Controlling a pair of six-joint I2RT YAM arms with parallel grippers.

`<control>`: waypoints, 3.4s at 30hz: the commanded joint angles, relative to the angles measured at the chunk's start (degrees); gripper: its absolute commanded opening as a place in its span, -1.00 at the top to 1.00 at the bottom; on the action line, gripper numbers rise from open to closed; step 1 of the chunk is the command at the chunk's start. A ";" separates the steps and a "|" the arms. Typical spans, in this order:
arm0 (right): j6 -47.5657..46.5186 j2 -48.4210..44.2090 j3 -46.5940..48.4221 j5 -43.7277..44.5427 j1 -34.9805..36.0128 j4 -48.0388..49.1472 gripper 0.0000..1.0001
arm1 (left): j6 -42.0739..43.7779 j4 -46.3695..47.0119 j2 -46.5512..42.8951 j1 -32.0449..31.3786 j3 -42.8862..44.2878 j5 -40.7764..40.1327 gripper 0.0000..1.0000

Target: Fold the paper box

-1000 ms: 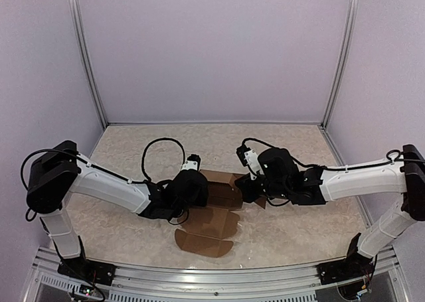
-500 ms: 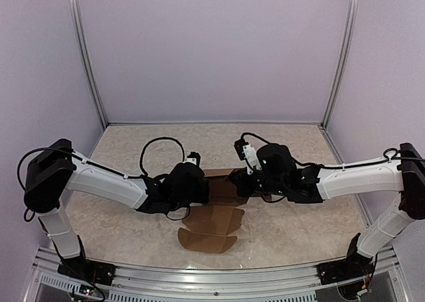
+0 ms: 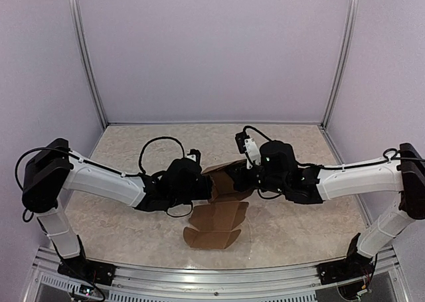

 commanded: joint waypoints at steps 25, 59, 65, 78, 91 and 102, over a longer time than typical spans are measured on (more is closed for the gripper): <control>-7.64 -16.77 -10.23 -9.49 3.11 5.36 1.00 | -12.60 20.07 -8.75 14.63 -14.75 22.88 1.00; -13.40 -13.01 -3.69 -3.99 7.87 12.96 1.00 | -9.29 12.95 -20.21 10.26 -11.59 25.38 1.00; -13.31 -13.84 -4.17 -4.08 8.20 13.92 1.00 | -8.56 11.98 -20.97 10.00 -11.15 25.23 1.00; -12.76 -18.45 -9.19 -5.49 8.74 16.23 1.00 | -9.08 14.00 -22.50 11.92 -13.14 25.55 1.00; -12.78 -16.37 -8.67 -3.40 8.85 15.90 1.00 | -8.87 14.56 -22.24 10.50 -13.04 25.51 1.00; -14.00 -12.93 -5.56 -1.08 8.87 12.54 1.00 | -6.46 12.57 -21.94 8.13 -11.02 24.33 1.00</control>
